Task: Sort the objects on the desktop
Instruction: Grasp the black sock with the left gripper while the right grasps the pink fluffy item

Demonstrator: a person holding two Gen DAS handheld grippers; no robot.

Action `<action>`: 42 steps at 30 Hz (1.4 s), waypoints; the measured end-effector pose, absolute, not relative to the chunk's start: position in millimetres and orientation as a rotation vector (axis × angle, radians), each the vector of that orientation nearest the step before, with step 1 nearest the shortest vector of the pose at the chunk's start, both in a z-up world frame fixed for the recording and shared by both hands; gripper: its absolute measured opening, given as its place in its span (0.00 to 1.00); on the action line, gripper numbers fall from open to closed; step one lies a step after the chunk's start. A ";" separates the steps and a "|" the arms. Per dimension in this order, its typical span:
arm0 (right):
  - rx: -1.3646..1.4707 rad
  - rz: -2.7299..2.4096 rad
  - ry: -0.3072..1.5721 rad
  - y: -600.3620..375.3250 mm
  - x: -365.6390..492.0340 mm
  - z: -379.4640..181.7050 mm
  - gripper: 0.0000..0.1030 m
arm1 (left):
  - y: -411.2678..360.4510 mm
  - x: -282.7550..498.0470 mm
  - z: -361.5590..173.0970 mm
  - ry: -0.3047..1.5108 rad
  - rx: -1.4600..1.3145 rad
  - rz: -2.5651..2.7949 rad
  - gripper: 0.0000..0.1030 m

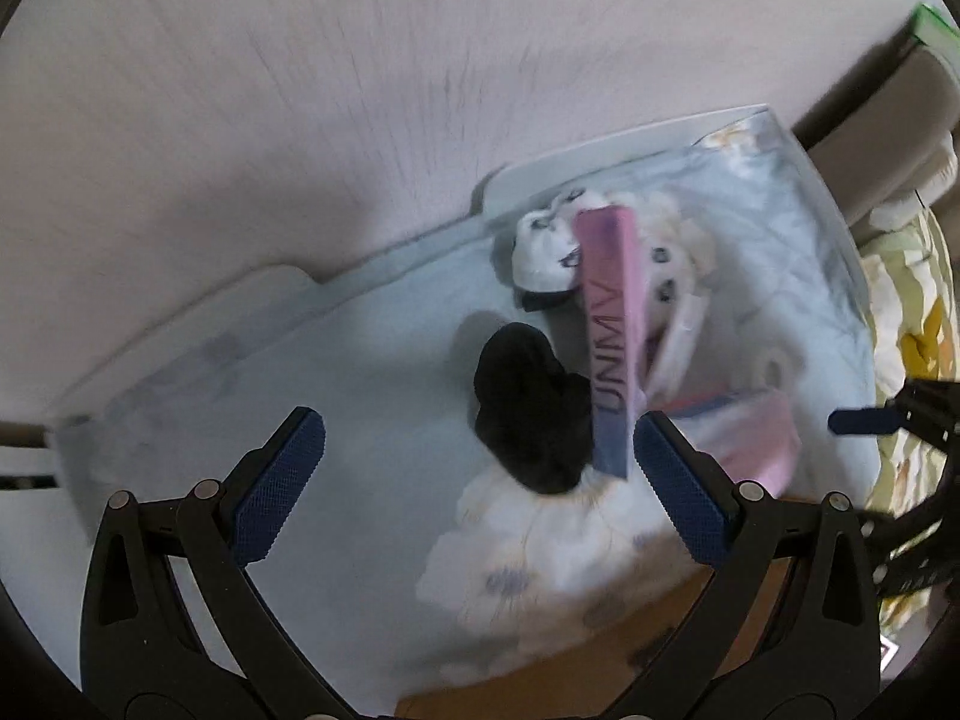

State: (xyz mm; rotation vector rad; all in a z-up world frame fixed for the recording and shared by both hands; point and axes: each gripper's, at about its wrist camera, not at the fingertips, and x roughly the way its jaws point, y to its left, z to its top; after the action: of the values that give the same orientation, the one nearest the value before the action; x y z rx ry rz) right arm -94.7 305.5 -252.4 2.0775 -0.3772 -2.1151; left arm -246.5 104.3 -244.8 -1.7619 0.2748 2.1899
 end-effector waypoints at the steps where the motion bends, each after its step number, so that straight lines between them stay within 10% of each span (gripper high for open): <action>1: 2.091 -2.102 -0.372 304.9 -96.3 -258.2 0.69 | 104.0 -248.0 -249.8 0.261 -1.772 2.186 1.00; 12: 2.170 -2.006 -0.308 293.6 -110.1 -285.4 0.69 | 103.8 -251.1 -275.1 0.288 -1.792 2.176 0.92; 23: 2.110 -2.007 -0.176 283.3 -112.5 -283.6 0.57 | 104.7 -236.7 -279.2 0.290 -1.816 2.106 0.29; 32: 2.053 -2.044 -0.216 289.3 -111.9 -276.5 0.31 | 97.4 -223.9 -267.2 0.300 -1.801 2.086 0.21; 42: 1.976 -2.074 -0.283 298.4 -121.2 -251.8 0.27 | 77.5 -205.5 -233.2 0.309 -1.764 2.127 0.18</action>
State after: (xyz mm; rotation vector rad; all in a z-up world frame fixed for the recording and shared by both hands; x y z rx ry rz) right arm -121.2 298.4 -251.8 1.9762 -0.2834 -2.0742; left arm -205.5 77.5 -233.2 -1.7644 0.3089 2.1274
